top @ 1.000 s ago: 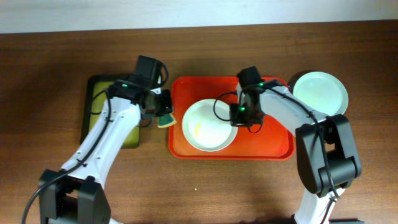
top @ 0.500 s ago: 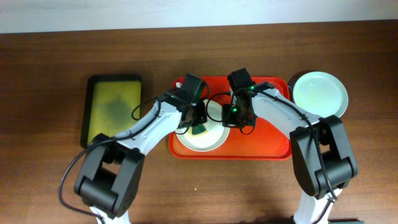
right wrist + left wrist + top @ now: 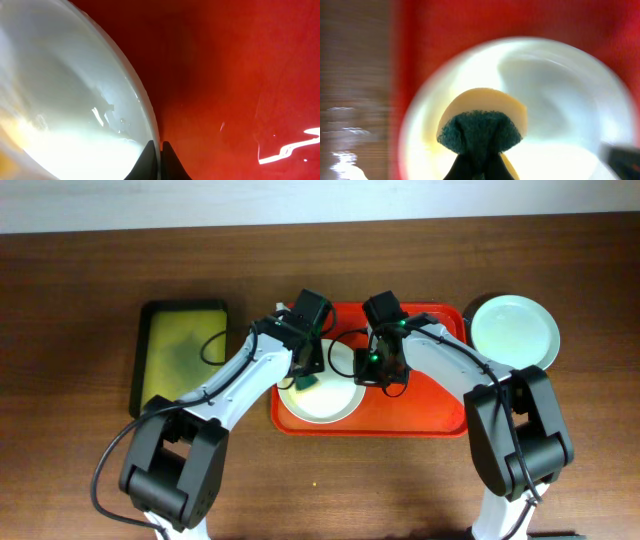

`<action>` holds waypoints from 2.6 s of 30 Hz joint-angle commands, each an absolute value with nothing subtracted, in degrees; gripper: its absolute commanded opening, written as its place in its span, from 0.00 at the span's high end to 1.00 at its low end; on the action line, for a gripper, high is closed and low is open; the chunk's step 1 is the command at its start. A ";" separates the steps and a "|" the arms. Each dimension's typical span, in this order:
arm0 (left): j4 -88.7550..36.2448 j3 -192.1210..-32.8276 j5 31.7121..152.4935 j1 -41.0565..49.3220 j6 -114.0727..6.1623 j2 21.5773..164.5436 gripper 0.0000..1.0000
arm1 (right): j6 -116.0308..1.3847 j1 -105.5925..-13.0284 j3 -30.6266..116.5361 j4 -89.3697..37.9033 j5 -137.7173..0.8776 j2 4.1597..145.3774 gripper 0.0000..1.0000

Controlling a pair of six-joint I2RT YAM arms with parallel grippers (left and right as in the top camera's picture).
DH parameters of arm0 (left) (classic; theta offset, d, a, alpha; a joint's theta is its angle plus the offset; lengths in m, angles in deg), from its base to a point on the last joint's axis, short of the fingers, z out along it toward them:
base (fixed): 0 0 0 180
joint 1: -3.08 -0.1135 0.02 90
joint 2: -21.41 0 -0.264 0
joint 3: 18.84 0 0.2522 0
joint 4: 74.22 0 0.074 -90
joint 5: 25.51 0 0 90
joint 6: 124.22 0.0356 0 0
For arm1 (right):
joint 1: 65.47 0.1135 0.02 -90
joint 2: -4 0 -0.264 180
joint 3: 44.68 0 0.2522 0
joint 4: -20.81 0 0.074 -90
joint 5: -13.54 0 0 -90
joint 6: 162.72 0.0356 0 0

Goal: Clean dirty plates on tray and stack at the side

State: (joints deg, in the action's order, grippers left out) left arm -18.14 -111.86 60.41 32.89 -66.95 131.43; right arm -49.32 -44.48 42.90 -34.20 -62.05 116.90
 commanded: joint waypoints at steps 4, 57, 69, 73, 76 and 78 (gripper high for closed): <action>-18.16 -111.12 68.17 33.74 -65.81 137.59 1.00 | -49.30 -44.87 42.38 -34.05 -63.58 117.75 0.96; 8.90 -135.71 62.16 -1.47 -64.11 128.74 0.00 | -51.20 -40.94 81.46 -79.60 -109.06 112.99 0.96; 8.90 -135.71 62.16 -1.47 -64.11 128.74 0.01 | -60.01 -30.82 81.48 -86.83 -150.88 113.05 0.96; 8.90 -135.71 62.16 -1.47 -64.11 128.74 0.01 | -62.46 -27.15 81.48 -86.79 -159.99 113.05 0.96; 8.90 -135.71 62.16 -1.47 -64.11 128.74 0.01 | -62.48 -27.69 79.75 -79.18 -144.84 113.25 0.96; 8.88 -135.71 62.16 -1.47 -64.11 128.74 0.01 | -62.44 -30.73 73.67 -74.81 -141.08 114.49 0.96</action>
